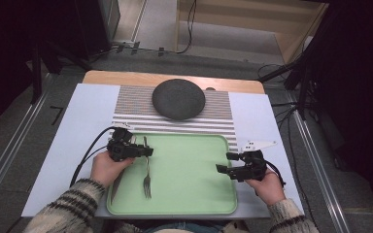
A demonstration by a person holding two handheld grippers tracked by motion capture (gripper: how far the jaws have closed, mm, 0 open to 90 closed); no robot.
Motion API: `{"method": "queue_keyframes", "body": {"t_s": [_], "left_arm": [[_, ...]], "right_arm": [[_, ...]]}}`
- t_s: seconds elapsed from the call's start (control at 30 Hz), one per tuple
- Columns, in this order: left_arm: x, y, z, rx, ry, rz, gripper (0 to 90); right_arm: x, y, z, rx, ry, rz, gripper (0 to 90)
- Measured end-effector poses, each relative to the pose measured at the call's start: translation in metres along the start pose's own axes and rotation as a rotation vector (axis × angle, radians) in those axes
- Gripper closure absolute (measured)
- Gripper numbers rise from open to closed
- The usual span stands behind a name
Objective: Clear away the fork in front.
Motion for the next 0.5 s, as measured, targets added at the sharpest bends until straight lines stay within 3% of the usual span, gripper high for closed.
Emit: {"method": "queue_keyframes", "body": {"t_s": [0.4, 0.5], "left_arm": [[-0.0001, 0.0002, 0.0044, -0.015, 0.011, 0.014, 60.8], [-0.0008, 0.0001, 0.0041, -0.002, 0.005, 0.012, 51.8]], "right_arm": [[0.0, -0.0002, 0.0002, 0.002, 0.001, 0.0, 26.0], [0.0001, -0.0002, 0.0003, 0.002, 0.002, -0.001, 26.1]]}}
Point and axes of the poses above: each handheld gripper's, and its own axes: z roughly forward along the jaws, x roughly out of its underside, y roughly to its left, the point moved 1 cm from there along z, roughly forward along the jaws, and after that the axes turned 14 degrees about y, right-handed, at the moved point
